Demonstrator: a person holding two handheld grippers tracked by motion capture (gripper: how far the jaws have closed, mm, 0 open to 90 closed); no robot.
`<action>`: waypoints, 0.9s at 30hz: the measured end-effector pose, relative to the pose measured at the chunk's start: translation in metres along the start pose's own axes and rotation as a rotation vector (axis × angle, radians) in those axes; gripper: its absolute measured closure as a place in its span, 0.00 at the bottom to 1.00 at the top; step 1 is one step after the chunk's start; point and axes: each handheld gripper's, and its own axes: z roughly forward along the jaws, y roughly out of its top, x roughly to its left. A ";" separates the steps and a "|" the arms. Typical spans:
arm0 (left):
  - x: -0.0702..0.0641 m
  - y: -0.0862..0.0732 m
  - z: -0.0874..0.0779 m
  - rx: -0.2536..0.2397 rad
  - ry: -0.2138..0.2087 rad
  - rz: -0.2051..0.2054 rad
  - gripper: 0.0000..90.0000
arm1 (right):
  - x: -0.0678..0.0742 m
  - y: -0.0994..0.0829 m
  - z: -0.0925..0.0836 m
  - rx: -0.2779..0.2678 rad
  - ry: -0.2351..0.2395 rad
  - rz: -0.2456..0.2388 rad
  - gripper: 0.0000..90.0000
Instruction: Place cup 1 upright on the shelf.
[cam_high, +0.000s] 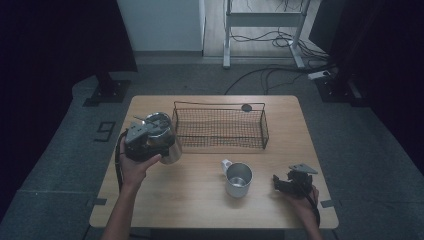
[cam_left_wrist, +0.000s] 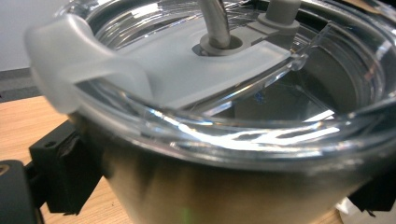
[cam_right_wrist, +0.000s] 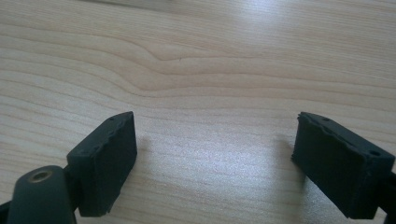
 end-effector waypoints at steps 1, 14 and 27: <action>0.000 0.000 0.000 0.001 0.002 0.001 0.05 | 0.000 0.000 0.000 0.000 0.000 0.000 0.15; 0.001 0.004 0.009 0.016 0.007 0.000 0.05 | 0.000 0.000 0.000 0.000 0.000 0.000 0.15; 0.002 0.008 0.016 0.022 0.014 0.002 0.05 | 0.000 0.000 0.000 0.000 -0.001 0.001 0.15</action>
